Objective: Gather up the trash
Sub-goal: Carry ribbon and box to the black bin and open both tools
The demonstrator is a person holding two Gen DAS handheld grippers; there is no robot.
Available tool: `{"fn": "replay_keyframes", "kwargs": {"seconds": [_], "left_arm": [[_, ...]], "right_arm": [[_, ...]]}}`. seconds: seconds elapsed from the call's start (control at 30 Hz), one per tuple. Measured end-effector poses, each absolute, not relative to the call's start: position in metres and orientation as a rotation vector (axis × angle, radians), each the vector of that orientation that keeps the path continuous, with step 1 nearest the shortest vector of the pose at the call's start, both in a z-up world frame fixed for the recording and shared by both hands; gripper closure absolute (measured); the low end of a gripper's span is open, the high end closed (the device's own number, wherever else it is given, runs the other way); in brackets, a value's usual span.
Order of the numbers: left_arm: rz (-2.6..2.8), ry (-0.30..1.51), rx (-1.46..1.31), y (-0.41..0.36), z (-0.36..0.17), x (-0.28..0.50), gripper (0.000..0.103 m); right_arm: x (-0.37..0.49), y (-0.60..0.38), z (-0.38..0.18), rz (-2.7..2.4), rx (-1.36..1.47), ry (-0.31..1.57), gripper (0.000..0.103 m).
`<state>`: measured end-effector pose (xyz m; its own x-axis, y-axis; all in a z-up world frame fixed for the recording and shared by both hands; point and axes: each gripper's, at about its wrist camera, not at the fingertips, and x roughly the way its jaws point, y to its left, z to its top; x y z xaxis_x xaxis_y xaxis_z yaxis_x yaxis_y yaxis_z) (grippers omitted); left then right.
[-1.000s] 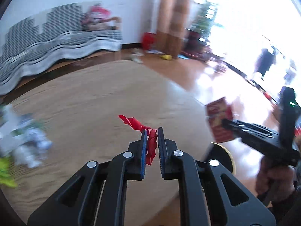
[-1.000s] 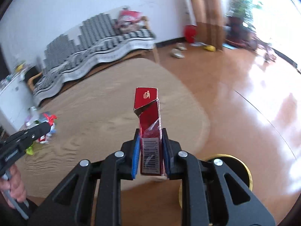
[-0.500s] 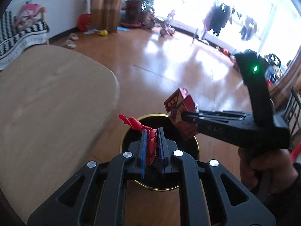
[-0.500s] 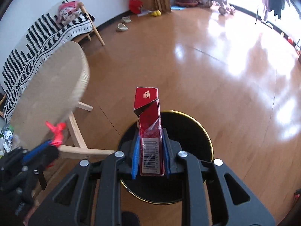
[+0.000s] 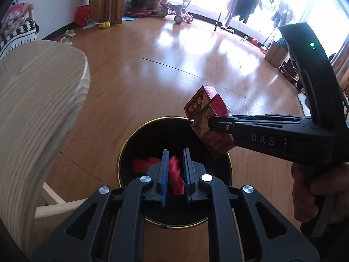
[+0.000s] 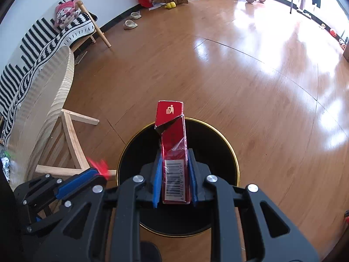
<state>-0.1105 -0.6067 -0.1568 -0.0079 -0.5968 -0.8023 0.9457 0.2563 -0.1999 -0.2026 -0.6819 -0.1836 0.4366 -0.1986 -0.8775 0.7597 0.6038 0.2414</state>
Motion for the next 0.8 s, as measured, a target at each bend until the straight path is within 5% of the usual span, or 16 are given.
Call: {"fn": "replay_keyframes", "kwargs": {"seconds": [0.1, 0.2, 0.63, 0.8], "left_arm": [[-1.301, 0.955, 0.488, -0.608, -0.16, -0.111, 0.083], [-1.294, 0.938, 0.486, -0.604, -0.159, -0.113, 0.043], [-1.297, 0.902, 0.443, -0.584, -0.134, -0.111, 0.033], [-1.292, 0.867, 0.399, -0.556, -0.107, -0.105, 0.025]], "right_arm": [[-0.205, -0.683, -0.186, -0.667, 0.708, 0.933, 0.081], [-0.205, -0.683, -0.188, -0.666, 0.718, 0.937, 0.081], [-0.201, -0.684, -0.185, -0.673, 0.73, 0.925, 0.074], [-0.191, -0.674, -0.173, -0.665, 0.704, 0.897, 0.048]]}}
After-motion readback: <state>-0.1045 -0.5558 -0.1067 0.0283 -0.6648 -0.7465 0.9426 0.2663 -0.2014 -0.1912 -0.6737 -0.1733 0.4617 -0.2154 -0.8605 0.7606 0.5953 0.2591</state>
